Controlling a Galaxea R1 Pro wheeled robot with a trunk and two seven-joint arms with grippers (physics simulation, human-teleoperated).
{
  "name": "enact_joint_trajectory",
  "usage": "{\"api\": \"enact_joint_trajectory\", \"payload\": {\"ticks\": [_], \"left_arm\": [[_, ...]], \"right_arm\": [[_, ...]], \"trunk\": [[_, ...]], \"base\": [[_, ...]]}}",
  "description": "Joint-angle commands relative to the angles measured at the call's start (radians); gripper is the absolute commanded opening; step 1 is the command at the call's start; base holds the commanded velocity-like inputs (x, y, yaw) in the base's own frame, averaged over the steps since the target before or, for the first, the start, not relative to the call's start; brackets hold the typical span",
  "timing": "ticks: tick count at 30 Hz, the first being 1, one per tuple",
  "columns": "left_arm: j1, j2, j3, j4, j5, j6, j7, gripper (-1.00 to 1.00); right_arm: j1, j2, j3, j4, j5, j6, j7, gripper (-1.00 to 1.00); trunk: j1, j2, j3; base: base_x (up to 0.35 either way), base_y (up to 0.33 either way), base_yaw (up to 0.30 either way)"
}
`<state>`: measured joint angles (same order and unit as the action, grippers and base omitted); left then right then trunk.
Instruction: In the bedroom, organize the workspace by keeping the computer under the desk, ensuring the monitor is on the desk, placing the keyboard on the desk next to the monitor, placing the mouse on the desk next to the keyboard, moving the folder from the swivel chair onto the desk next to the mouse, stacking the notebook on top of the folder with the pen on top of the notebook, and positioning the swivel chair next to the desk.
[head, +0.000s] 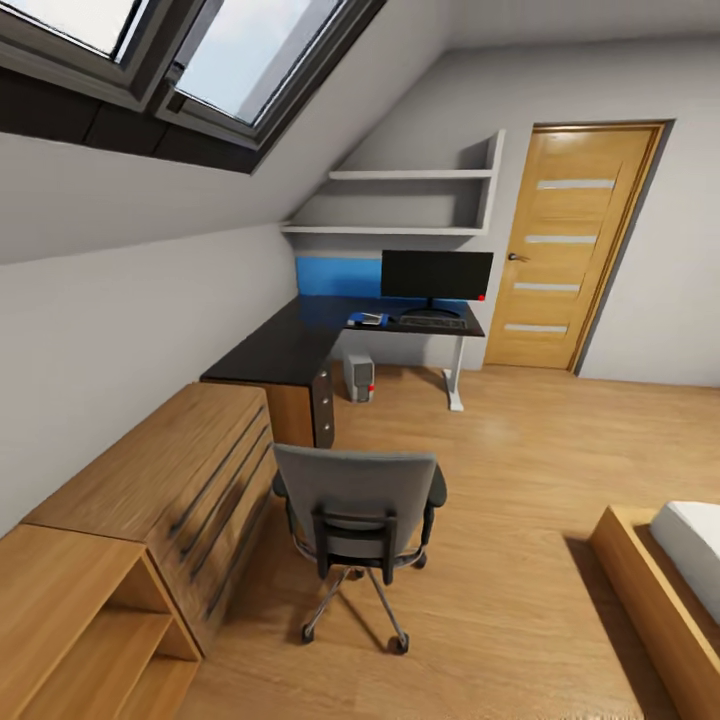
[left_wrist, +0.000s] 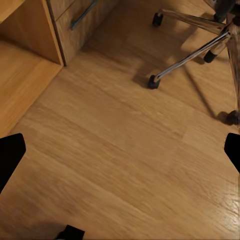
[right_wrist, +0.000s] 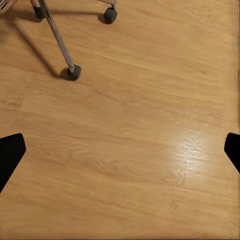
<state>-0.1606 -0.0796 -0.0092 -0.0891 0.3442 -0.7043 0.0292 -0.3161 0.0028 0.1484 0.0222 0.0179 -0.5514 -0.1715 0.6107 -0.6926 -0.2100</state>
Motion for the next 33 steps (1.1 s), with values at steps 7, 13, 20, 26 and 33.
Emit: {"api": "enact_joint_trajectory", "payload": {"ticks": [7, 13, 20, 26, 33], "left_arm": [[0.0, 0.0, -0.002, 0.0, 0.0, -0.003, 0.003, 1.0], [0.0, 0.0, -0.002, 0.0, 0.0, -0.003, 0.003, 1.0], [0.0, 0.0, -0.002, 0.0, 0.0, -0.003, 0.003, 1.0], [0.0, 0.0, -0.002, 0.0, 0.0, -0.003, 0.003, 1.0], [0.0, 0.0, -0.002, 0.0, -0.001, -0.003, 0.003, 1.0]], "right_arm": [[-0.001, 0.0, 0.009, 0.002, 0.002, -0.002, -0.008, 1.0], [-0.001, 0.0, 0.009, 0.002, 0.002, -0.002, -0.008, 1.0], [-0.001, 0.0, 0.009, 0.002, 0.002, -0.002, -0.008, 1.0], [-0.001, 0.0, 0.01, 0.002, 0.002, -0.002, -0.007, 1.0], [-0.001, 0.002, 0.01, 0.002, 0.002, -0.002, -0.006, 1.0]], "trunk": [[0.0, -0.001, -0.001], [0.0, -0.001, -0.001], [0.0, -0.001, -0.001], [0.0, -0.001, -0.002], [0.0, -0.001, -0.003]], "base": [[0.0, 0.012, -0.268], [0.0, 0.001, -0.269], [0.0, 0.0, -0.269], [0.0, 0.0, -0.21], [0.0, 0.138, -0.037]]}}
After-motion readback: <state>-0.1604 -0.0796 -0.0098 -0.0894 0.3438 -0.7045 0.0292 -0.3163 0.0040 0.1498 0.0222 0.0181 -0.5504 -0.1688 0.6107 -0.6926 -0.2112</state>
